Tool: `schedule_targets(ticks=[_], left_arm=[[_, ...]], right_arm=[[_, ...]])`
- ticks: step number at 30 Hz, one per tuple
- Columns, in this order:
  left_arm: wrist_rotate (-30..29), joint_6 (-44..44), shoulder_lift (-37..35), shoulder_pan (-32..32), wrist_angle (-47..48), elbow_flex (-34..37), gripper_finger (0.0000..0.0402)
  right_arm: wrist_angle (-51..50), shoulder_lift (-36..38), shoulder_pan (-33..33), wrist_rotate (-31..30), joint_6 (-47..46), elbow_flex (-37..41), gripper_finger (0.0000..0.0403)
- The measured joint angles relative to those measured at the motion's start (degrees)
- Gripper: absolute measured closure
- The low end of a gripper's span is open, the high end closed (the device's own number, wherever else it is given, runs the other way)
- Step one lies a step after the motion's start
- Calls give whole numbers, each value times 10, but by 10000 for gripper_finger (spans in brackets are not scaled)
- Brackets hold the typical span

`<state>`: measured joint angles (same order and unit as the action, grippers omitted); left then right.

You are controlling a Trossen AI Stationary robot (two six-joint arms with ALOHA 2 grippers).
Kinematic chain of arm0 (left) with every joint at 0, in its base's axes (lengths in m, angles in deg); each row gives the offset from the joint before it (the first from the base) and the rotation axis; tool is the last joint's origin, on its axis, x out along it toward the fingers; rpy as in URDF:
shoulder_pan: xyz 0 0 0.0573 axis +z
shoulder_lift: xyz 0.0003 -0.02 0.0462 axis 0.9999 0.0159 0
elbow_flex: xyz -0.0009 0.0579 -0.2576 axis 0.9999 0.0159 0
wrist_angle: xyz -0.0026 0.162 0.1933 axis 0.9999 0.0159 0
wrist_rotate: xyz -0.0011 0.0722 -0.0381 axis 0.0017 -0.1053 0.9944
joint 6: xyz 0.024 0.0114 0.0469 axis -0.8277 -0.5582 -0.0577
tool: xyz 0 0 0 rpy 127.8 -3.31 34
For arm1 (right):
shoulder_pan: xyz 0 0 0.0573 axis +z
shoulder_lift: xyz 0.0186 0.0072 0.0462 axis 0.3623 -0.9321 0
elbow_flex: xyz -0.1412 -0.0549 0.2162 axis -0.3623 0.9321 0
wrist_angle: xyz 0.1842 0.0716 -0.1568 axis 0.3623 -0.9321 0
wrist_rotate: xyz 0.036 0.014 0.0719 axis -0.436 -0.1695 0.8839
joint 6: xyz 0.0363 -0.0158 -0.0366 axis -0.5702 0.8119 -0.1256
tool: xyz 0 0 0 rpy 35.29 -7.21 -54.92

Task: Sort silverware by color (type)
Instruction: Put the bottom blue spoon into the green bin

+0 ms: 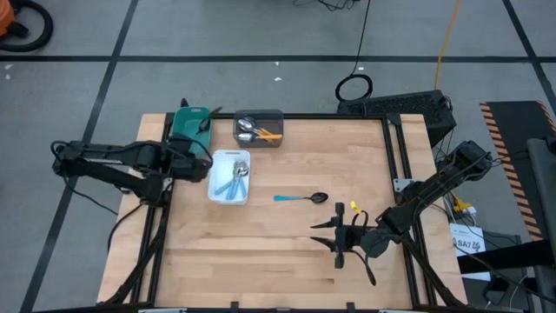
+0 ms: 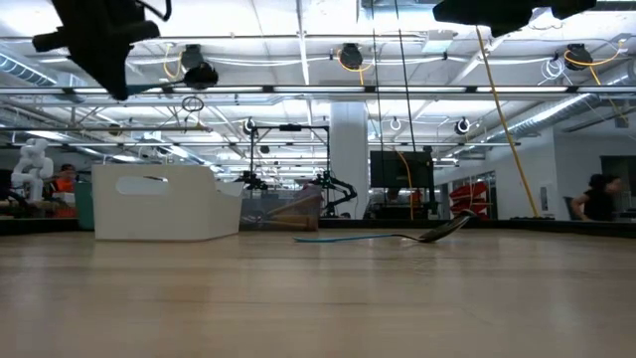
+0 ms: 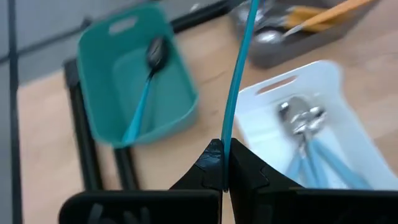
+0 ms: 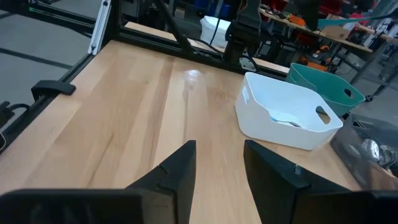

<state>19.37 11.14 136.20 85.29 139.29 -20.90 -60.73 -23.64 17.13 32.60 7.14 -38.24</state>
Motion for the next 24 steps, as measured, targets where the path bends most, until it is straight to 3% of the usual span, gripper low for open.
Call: schedule_targets(ticks=[7, 19, 24], left_arm=[[99, -2, -1, 96, 26, 0, 398], [210, -246, -20, 387, -23, 0, 398], [303, -341, -15, 521, -72, 10, 398]], right_arm=[[9, 0, 0, -1, 1, 0, 275], [16, 0, 0, 0, -3, 0, 275], [5, 0, 0, 0, -14, 0, 275]])
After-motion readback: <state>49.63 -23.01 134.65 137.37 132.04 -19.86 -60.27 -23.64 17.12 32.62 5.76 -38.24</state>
